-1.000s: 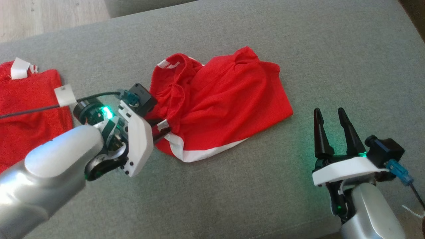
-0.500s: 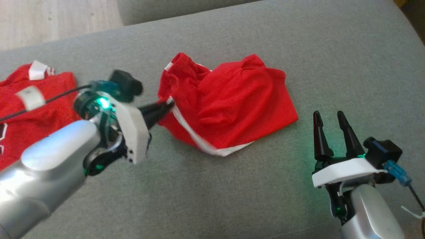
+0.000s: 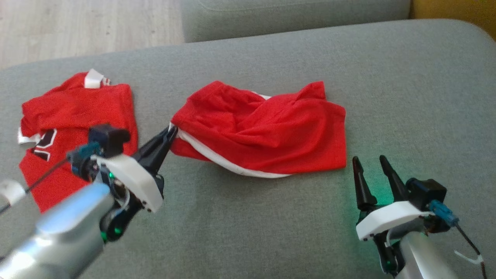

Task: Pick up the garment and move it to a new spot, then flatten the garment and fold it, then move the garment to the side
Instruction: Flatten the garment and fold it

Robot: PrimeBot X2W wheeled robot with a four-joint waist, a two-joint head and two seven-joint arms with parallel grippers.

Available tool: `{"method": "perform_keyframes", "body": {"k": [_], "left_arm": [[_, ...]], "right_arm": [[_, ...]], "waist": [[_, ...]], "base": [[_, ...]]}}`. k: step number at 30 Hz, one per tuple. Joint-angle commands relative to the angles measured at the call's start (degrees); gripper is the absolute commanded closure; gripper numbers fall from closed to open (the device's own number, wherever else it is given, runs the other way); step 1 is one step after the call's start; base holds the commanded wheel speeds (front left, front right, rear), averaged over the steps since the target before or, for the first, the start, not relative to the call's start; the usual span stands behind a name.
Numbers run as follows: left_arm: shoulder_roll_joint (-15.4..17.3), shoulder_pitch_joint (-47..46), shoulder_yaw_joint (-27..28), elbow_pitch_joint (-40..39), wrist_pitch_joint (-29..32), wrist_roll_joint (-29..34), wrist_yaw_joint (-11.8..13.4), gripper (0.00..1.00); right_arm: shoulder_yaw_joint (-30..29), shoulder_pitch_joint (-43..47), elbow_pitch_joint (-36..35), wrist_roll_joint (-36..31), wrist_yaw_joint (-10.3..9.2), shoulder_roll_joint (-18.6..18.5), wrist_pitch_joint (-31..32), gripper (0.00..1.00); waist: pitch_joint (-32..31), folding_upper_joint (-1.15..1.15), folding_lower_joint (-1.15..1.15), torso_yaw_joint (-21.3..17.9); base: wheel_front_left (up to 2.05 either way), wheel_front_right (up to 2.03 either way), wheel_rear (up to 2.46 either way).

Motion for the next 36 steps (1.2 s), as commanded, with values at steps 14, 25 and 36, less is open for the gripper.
{"method": "perform_keyframes", "body": {"k": [14,25,36], "left_arm": [[-2.9,4.4,2.5,0.2,-7.0,1.5,2.9,1.0],[-4.2,2.5,2.6,0.4,-7.1,2.3,2.4,1.0],[-4.0,2.0,2.8,1.1,-7.0,2.2,2.3,1.0]], "right_arm": [[5.2,-3.0,6.9,-10.7,-0.04,-3.0,7.6,0.0],[6.8,-9.3,13.5,-15.5,-0.04,-2.2,7.9,0.0],[14.2,-11.8,15.2,-11.9,-0.04,-1.5,2.8,0.0]], "waist": [[-2.2,0.0,0.01,3.4],[-0.1,0.0,0.01,5.0],[0.1,0.0,0.01,4.5]], "base": [[0.0,0.0,0.0],[0.0,0.0,0.0],[0.0,0.0,0.0]]}}
